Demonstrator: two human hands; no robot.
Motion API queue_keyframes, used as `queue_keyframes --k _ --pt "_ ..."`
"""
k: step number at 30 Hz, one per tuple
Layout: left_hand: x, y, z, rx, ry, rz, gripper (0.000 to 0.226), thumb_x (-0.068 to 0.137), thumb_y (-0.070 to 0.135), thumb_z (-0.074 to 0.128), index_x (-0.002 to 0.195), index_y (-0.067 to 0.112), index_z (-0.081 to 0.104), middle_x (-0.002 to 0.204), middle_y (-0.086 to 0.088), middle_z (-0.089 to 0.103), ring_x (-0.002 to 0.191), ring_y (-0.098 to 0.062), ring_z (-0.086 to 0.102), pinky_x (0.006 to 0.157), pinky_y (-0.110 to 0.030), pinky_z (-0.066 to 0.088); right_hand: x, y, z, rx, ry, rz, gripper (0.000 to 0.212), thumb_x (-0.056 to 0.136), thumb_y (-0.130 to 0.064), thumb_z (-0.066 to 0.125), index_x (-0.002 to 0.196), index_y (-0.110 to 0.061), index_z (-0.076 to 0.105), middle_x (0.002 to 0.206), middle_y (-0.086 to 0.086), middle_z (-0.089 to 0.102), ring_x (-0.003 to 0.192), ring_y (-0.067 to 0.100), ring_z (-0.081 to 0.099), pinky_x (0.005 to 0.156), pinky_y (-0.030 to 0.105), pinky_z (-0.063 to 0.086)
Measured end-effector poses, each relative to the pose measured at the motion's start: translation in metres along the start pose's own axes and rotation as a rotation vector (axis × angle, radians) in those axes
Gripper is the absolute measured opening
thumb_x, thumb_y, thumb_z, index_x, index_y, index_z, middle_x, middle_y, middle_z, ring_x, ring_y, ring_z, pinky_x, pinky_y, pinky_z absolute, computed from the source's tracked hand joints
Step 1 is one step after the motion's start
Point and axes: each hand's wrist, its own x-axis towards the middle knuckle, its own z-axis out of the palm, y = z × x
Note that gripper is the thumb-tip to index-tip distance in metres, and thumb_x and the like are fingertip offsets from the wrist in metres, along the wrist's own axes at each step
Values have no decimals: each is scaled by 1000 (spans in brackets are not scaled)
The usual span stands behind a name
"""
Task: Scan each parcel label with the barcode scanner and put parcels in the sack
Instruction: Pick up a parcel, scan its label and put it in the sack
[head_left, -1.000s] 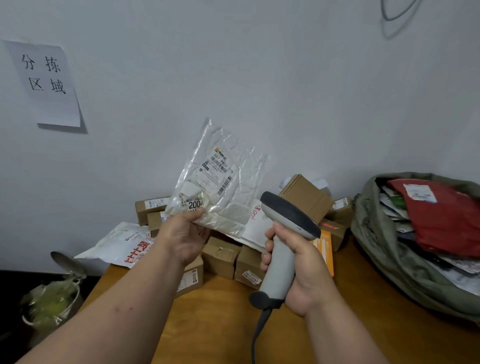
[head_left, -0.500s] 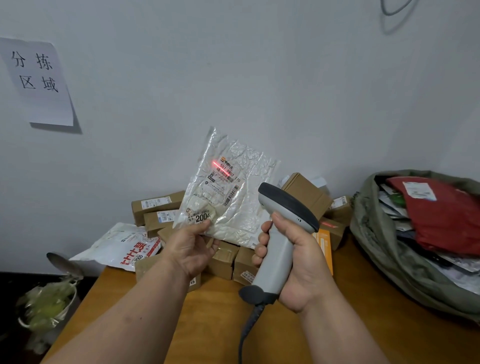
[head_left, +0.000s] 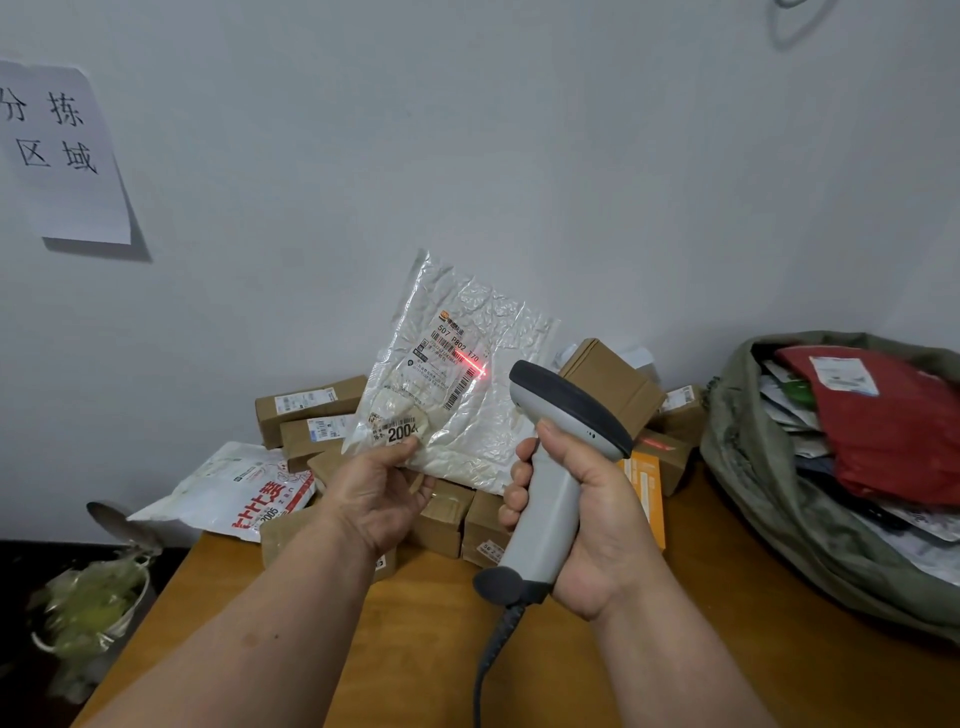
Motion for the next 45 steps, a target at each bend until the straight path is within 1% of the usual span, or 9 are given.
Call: queue_keyframes --k 5,10,18,21,29,35,40,42,45 --pt "2 -5 6 14 17 7 17 93 -3 53 96 11 61 96 -7 67 117 -25 57 114 -44 36 5 -4 -7 -3 -1 -1 24 69 -31 77 77 -12 66 68 3 57 54 14 53 52 26 48" --pt "5 -13 14 18 36 12 18 93 -4 53 94 11 61 94 -7 66 105 -22 59 112 -41 36 8 -10 -16 -13 -7 -5 23 67 -31 77 75 -11 68 67 3 56 53 14 52 51 26 48" --pt "13 -37 34 101 40 32 22 91 -5 53 92 15 62 80 -3 69 85 -19 62 82 -35 43 8 -30 -48 -52 16 -29 29 64 -33 79 81 -12 69 67 3 57 55 13 52 55 27 47" --pt "20 -53 46 153 23 23 24 92 -4 53 98 17 62 79 -1 72 86 -19 63 76 -33 45 8 -40 -70 -105 98 -90 35 59 -34 81 85 -13 70 68 3 58 56 14 55 57 29 47" --pt "56 -105 103 379 -124 1 27 92 -3 53 101 19 64 87 1 71 83 -16 62 78 -34 47 11 -65 -133 -121 438 -263 30 78 -31 81 90 -9 65 75 8 59 59 15 55 55 27 48" --pt "94 -147 159 507 -236 21 38 94 -4 54 128 11 58 117 -8 69 93 -23 66 74 -40 52 -9 -93 -175 -86 579 -366 31 83 -25 78 61 -10 62 59 5 57 52 16 53 57 30 46" --pt "100 -206 217 634 -305 93 24 92 -1 63 111 13 67 106 -8 73 94 -26 70 69 -38 59 -23 -114 -227 -6 719 -395 25 82 -27 79 93 -7 69 68 3 60 60 15 55 60 31 47" --pt "101 -231 242 736 -352 170 22 90 1 67 106 15 70 104 -9 74 96 -29 71 80 -43 59 -25 -129 -251 11 744 -392 25 81 -28 80 92 -8 70 69 3 60 61 15 56 62 32 47" --pt "107 -274 282 905 -417 309 18 90 10 71 106 19 72 97 -2 75 84 -24 71 71 -41 59 -25 -157 -294 28 781 -398 19 81 -27 80 83 -10 70 66 3 61 63 17 57 65 35 47"
